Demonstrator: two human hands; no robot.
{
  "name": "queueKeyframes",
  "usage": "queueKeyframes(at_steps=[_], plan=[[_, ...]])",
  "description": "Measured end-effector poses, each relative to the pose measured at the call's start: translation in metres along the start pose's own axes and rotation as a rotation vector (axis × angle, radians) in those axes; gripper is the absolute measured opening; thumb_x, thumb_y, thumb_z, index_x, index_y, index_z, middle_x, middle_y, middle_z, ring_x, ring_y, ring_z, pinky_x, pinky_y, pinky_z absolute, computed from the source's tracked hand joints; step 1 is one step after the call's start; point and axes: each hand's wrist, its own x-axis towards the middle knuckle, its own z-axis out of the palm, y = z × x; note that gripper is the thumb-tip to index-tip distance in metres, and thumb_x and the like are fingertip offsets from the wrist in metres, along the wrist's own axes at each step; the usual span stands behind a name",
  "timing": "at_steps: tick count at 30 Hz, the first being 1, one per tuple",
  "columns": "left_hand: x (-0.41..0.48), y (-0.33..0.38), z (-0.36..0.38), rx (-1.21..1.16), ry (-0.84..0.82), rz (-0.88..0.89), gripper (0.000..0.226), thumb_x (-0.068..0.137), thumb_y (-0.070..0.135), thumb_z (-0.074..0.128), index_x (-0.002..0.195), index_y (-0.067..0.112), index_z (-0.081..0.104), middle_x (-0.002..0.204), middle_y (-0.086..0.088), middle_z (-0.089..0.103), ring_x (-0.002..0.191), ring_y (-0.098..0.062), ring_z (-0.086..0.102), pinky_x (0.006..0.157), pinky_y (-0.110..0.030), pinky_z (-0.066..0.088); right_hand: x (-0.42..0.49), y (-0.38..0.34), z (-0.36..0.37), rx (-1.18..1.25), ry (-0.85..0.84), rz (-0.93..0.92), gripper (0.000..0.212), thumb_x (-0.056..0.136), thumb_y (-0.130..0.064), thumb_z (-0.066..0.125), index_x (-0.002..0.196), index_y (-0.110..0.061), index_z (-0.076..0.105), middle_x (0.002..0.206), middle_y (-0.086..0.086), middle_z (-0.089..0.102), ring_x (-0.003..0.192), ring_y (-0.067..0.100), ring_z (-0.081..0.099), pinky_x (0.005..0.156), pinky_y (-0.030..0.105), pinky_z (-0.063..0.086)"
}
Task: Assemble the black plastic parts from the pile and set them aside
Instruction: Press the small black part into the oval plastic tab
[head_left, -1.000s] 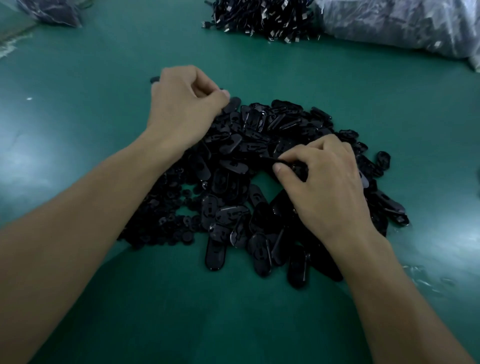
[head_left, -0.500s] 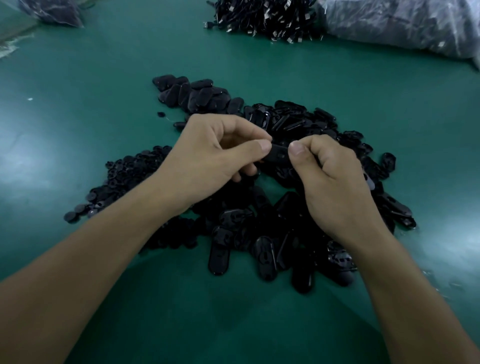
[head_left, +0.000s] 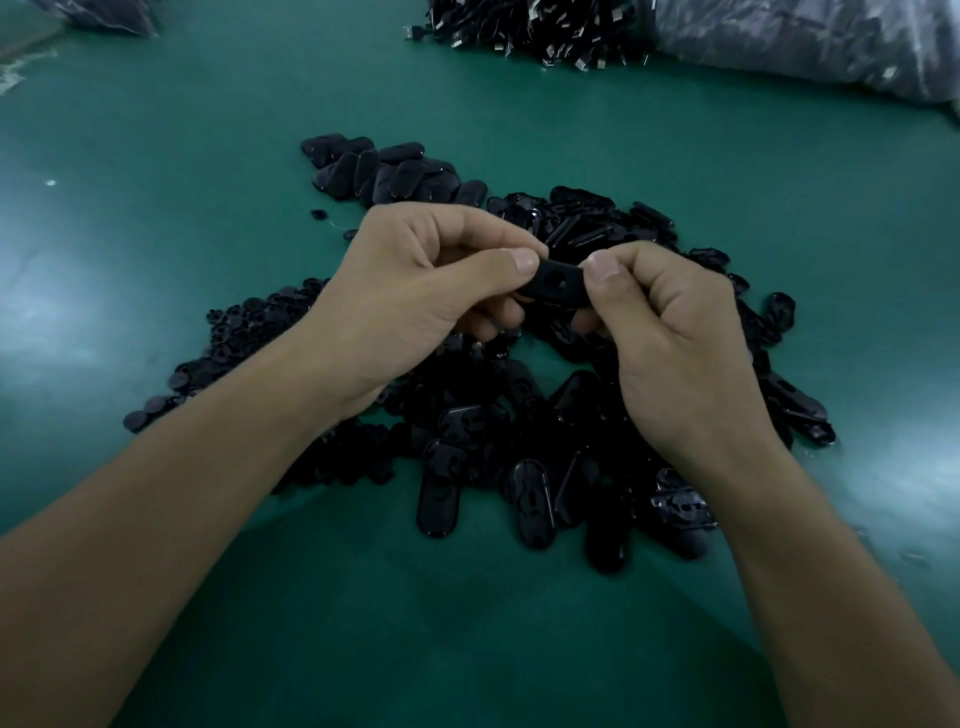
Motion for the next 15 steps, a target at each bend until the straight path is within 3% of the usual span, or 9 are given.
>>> queueKeyframes(at_steps=[6,10,12,15], plan=[[0.001,-0.001,-0.005,0.124,0.037,0.034,0.006,0.088,0.014,0.075,0.087,0.020,0.075,0.070,0.003,0.073,0.063,-0.008,0.068,0.059,-0.018,0.053,-0.003,0.000,0.003,-0.095,0.025,-0.016,0.027,0.103,-0.031,0.054,0.077,-0.033,0.062,0.073,-0.008,0.065,0.055,0.002,0.050,0.048,0.017,0.040],[0.008,-0.005,-0.015,0.214,0.300,0.065,0.012,0.090,0.011,0.071,0.083,0.020,0.071,0.065,0.007,0.070,0.059,-0.006,0.064,0.058,-0.019,0.054,-0.007,0.005,0.007,-0.310,-0.040,-0.023,0.007,0.099,-0.032,0.059,0.097,-0.032,0.066,0.075,-0.013,0.062,0.072,0.004,0.058,0.064,0.019,0.047],[0.011,-0.005,-0.021,0.200,0.383,0.062,0.012,0.091,0.012,0.069,0.083,0.021,0.070,0.065,0.008,0.069,0.061,-0.006,0.064,0.058,-0.020,0.054,-0.008,0.004,0.009,-0.434,-0.084,-0.052,0.010,0.098,-0.033,0.059,0.102,-0.028,0.067,0.082,-0.016,0.057,0.080,0.007,0.054,0.072,0.025,0.047],[0.014,-0.006,-0.027,0.146,0.437,0.040,0.012,0.091,0.012,0.070,0.082,0.020,0.070,0.064,0.010,0.068,0.063,-0.007,0.065,0.060,-0.020,0.053,-0.009,-0.004,0.012,-0.544,-0.137,-0.125,0.017,0.097,-0.035,0.059,0.108,-0.026,0.068,0.089,-0.015,0.052,0.090,0.009,0.047,0.075,0.018,0.038]])
